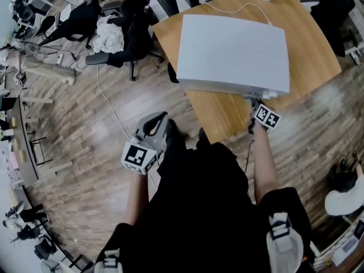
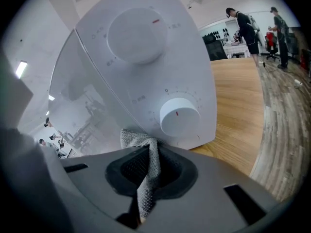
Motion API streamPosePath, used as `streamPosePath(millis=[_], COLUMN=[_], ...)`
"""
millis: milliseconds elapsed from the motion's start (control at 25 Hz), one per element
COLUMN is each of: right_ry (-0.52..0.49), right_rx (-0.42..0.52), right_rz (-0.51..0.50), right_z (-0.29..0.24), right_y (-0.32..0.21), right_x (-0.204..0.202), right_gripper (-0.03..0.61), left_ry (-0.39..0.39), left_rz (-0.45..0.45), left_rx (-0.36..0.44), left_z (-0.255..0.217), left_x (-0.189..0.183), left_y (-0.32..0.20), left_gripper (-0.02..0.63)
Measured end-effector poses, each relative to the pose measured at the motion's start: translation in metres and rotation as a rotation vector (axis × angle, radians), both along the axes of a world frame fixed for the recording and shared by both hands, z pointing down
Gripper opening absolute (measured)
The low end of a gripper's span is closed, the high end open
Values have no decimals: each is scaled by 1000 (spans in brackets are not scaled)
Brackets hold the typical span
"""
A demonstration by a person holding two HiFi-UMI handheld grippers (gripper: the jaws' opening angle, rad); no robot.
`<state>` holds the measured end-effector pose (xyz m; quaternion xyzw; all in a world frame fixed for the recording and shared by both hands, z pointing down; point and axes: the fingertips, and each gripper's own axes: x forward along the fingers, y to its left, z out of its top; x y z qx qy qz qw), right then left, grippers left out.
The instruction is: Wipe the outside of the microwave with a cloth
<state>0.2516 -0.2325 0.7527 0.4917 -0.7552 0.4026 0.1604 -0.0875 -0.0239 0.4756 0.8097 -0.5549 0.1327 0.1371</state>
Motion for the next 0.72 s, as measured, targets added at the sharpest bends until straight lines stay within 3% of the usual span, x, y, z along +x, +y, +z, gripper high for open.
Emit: streamPosePath(millis=[480, 720], right_ry=[71, 75], right_rx=[-79, -91], right_rz=[-32, -2], right_z=[45, 49], right_y=[0, -2], right_x=[-3, -3], right_gripper=[17, 17], left_ry=[-14, -15], left_rz=[2, -7], left_rx=[-28, -30], left_z=[6, 6], left_x=[-6, -13], left_y=[6, 8], left_gripper=[2, 2])
